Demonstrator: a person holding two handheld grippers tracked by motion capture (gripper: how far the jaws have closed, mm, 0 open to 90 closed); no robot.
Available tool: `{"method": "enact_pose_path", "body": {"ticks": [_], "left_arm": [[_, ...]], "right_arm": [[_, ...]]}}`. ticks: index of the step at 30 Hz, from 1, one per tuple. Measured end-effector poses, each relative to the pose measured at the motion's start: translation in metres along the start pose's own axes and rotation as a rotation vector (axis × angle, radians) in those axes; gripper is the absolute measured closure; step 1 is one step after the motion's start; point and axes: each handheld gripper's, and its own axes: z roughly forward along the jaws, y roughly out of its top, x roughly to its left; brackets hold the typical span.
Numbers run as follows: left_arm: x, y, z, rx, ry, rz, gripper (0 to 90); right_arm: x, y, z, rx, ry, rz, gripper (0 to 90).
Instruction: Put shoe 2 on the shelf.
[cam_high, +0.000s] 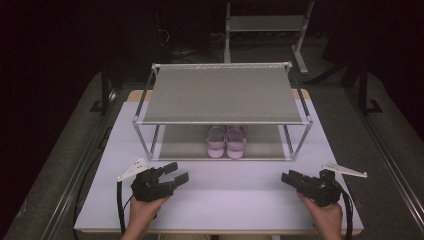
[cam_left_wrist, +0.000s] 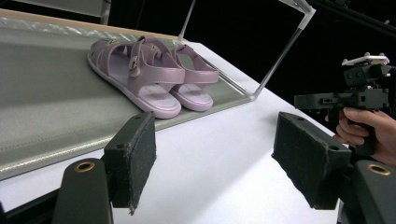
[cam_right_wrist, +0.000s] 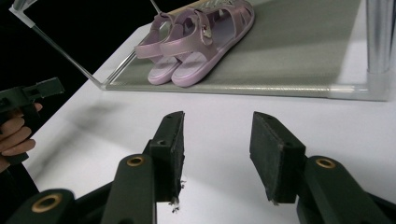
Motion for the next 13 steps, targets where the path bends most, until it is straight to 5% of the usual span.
{"method": "enact_pose_path", "body": {"ticks": [13], "left_arm": [[0.000, 0.001, 0.001, 0.000, -0.005, 0.003, 29.6]], "right_arm": [[-0.004, -0.007, -0.015, -0.002, -0.010, 0.001, 51.0]]}}
